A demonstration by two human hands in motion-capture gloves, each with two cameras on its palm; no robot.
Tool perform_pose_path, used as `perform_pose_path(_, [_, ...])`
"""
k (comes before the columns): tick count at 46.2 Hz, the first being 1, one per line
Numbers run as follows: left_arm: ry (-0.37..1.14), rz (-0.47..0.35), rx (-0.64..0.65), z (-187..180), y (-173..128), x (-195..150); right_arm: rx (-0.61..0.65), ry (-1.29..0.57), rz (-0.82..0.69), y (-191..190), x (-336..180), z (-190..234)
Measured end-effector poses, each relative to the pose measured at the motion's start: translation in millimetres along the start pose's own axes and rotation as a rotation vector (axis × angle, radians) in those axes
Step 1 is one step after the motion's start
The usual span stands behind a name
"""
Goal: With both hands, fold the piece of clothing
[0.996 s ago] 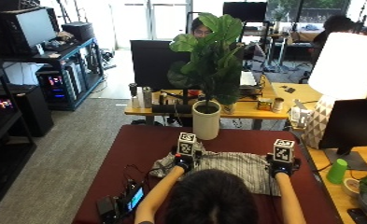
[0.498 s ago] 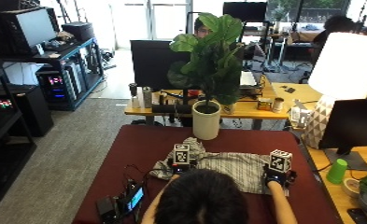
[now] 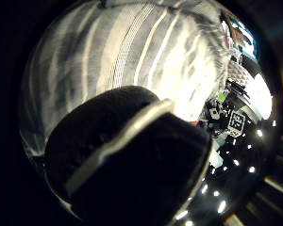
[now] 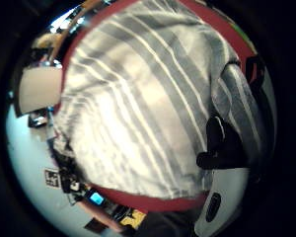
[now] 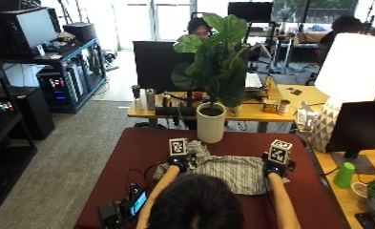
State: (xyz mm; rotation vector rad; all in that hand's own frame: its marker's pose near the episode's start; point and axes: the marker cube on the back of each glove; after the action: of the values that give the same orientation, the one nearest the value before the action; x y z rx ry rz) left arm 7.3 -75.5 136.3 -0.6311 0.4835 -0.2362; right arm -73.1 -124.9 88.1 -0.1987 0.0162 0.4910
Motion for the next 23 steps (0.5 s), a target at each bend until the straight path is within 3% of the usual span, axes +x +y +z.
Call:
perform_pose_path(5, [0.055, -0.009, 0.054, -28, 13, -11, 0.006, -0.084, -0.052, 5, -25, -47])
perform_pose_path(9, [0.098, 0.002, 0.122, -51, 23, -20, 0.121, -0.114, -0.054, -46, -63, -71])
perform_pose_path(12, [0.117, 0.001, 0.135, -61, 31, -24, 0.182, -0.116, -0.079, -52, -88, -86])
perform_pose_path(18, [0.193, 0.009, 0.305, -99, 49, -39, 0.235, -0.104, -0.256, -2, -175, -122])
perform_pose_path(21, [0.23, 0.038, 0.436, -117, 57, -45, 0.199, -0.096, -0.328, 54, -208, -130])
perform_pose_path(23, [0.244, 0.013, 0.489, -124, 64, -51, 0.174, -0.096, -0.364, 87, -224, -130])
